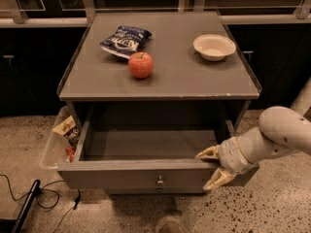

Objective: Open top drawer

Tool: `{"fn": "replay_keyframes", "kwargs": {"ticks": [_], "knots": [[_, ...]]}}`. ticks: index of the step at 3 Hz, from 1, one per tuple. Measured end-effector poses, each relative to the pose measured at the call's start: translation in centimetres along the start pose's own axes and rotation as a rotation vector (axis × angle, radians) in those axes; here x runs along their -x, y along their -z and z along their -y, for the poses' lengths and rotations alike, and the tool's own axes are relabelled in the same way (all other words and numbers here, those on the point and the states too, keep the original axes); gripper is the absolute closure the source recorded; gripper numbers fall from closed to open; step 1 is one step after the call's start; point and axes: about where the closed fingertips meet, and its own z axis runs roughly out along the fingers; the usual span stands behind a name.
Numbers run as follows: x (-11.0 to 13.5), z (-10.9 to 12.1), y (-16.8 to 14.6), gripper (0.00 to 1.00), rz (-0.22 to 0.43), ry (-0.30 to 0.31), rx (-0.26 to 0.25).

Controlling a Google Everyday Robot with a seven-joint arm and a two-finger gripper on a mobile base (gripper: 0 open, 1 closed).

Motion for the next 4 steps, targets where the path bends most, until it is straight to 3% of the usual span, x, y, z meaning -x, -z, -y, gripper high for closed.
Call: {"fn": "replay_keyframes", "kwargs": {"ticks": [1, 2, 3, 4], "knots": [[-0.6, -4.5, 1.0, 0.61, -0.032, 0.017, 0.043], [-0.6, -5.8, 1.3, 0.84, -0.041, 0.018, 0.054], [-0.4, -5.9, 1.3, 1.0, -0.04, 0.018, 0.054], [-0.4, -5.9, 1.3, 0.81, -0.04, 0.018, 0.054]]}}
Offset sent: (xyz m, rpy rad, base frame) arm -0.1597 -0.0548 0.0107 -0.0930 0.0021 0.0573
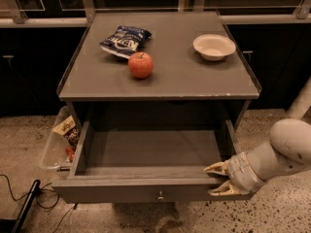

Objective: Open top drawer

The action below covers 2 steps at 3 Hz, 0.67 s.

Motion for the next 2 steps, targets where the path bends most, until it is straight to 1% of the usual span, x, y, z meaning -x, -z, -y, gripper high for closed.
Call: {"fn": "replay_keyframes", "kwargs": {"ticks": [2], "knots": [[0.0, 0.0, 0.0, 0.35, 0.0, 0.0, 0.0]]}}
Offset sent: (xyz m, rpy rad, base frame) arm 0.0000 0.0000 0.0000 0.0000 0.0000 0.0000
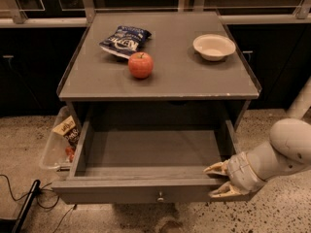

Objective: Open top drawer

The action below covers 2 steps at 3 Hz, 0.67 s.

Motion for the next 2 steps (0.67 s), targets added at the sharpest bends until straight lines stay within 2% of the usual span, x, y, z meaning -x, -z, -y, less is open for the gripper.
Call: {"fn": "replay_keyframes", "kwargs": {"ticks": [1, 2], "knots": [[0.0, 0.0, 0.0, 0.12, 0.0, 0.0, 0.0], [0.0, 0.0, 0.0, 0.0, 0.0, 0.0, 0.0]]}}
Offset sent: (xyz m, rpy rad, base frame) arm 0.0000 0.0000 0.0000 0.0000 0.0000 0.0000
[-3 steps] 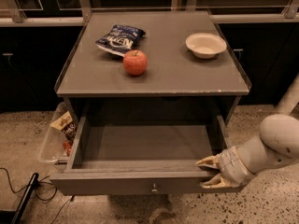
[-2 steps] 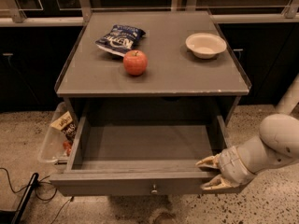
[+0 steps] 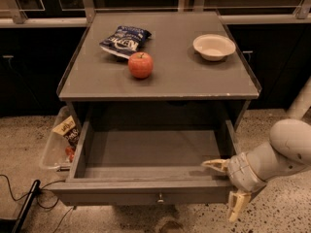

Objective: Open top drawer

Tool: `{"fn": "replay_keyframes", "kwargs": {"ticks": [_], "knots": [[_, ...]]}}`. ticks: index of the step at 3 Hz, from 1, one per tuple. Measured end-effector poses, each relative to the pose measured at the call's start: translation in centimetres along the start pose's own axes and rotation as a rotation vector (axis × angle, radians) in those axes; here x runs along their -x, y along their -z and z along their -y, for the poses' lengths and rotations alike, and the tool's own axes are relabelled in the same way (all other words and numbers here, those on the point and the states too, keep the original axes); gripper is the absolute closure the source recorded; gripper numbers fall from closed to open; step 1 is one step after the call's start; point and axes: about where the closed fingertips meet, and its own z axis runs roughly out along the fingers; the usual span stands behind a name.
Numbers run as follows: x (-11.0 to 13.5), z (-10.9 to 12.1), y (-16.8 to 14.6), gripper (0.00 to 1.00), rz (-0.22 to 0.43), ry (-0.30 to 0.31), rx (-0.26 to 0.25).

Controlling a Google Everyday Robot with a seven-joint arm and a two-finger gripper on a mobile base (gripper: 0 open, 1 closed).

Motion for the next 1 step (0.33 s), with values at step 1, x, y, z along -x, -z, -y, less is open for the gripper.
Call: {"fn": "replay_keyframes", "kwargs": {"ticks": [1], "knots": [[0.0, 0.0, 0.0, 0.0, 0.0, 0.0, 0.0]]}}
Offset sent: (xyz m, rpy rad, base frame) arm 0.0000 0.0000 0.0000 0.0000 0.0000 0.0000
